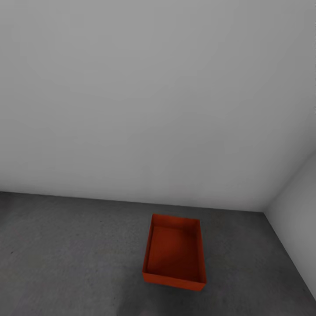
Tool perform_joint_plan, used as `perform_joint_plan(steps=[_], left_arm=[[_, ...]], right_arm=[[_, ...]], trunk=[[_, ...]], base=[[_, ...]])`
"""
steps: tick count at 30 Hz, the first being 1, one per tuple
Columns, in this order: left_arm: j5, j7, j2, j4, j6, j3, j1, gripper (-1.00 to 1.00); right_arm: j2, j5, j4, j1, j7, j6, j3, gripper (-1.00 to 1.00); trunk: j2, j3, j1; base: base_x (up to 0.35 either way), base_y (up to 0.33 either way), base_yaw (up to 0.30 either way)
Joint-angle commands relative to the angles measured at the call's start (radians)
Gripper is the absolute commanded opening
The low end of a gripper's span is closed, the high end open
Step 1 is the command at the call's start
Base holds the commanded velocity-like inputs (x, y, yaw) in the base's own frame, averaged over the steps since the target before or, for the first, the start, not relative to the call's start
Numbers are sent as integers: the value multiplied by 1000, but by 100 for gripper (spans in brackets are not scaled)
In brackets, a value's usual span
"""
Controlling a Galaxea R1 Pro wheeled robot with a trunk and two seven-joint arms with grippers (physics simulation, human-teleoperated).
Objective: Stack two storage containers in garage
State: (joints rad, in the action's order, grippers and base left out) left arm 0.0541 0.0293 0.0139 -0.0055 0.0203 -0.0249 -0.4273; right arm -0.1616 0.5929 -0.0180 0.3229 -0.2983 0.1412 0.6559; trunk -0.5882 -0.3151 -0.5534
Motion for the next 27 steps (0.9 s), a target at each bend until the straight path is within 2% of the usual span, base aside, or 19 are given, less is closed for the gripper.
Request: perform_joint_plan(steps=[1,12,27], left_arm=[[6,3,0,1,2,-3,-1,100],[6,3,0,1,2,-3,-1,100],[6,3,0,1,2,-3,-1,100]], right_arm=[[0,10,-2,1,-2,4,9,100],[0,10,-2,1,-2,4,8,100],[1,10,-2,1,-1,5,8,100]], trunk=[[-1,0,0],[-1,16,0],[-1,19,0]], base=[[0,0,0],[0,0,0],[0,0,0]])
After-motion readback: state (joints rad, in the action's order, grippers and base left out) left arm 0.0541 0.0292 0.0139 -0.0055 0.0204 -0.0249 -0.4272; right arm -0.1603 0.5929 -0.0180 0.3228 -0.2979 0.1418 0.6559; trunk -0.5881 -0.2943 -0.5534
